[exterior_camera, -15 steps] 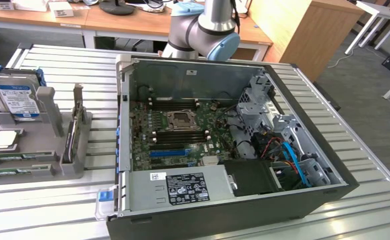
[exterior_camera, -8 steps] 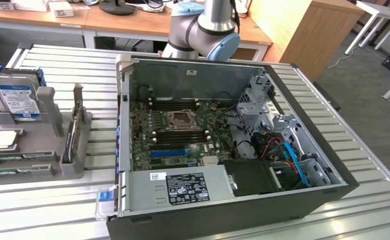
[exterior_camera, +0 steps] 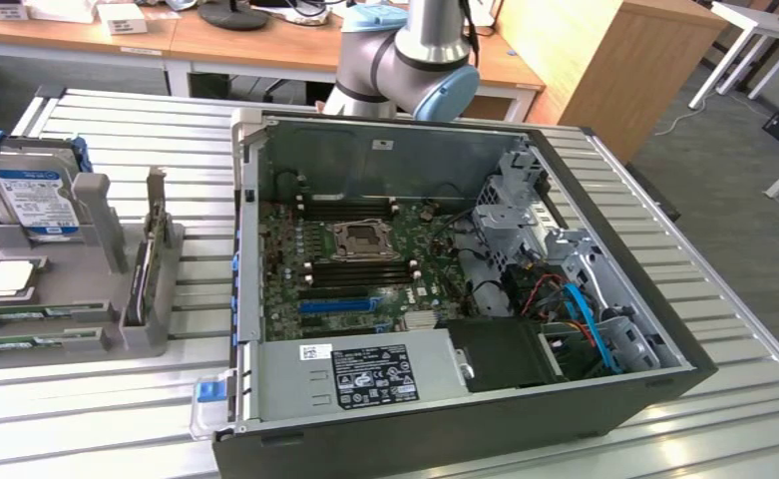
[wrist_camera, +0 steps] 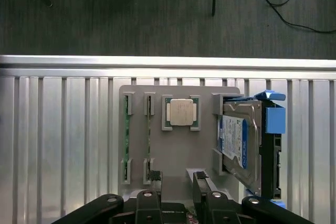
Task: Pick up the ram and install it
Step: 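Pick up the ram and move it above insertion slot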
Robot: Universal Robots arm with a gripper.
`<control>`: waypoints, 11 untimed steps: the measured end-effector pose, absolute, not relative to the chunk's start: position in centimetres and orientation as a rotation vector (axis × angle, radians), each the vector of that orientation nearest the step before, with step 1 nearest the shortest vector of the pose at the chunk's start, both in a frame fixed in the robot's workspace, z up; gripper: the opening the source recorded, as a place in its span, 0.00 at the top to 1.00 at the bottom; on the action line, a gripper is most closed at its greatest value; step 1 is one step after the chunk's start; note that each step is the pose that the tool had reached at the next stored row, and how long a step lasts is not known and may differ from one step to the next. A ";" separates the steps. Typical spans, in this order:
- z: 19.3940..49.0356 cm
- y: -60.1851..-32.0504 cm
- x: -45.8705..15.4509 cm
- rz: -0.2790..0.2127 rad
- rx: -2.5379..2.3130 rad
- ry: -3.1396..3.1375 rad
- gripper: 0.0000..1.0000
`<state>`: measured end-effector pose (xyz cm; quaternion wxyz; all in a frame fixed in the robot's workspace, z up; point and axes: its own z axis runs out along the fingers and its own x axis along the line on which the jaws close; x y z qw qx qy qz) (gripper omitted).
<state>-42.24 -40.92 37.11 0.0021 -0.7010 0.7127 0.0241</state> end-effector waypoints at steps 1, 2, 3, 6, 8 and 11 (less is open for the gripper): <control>36.9 -40.9 -42.2 0.076 -2.199 2.236 0.63; 36.8 -40.9 -42.2 0.076 -2.199 2.236 0.63; 36.6 -40.9 -42.2 0.077 -2.199 2.236 0.63; 36.0 -40.9 -42.2 0.078 -2.198 2.235 0.63; 35.7 -40.9 -42.2 0.079 -2.198 2.235 0.63; 35.1 -40.9 -42.2 0.080 -2.198 2.234 0.63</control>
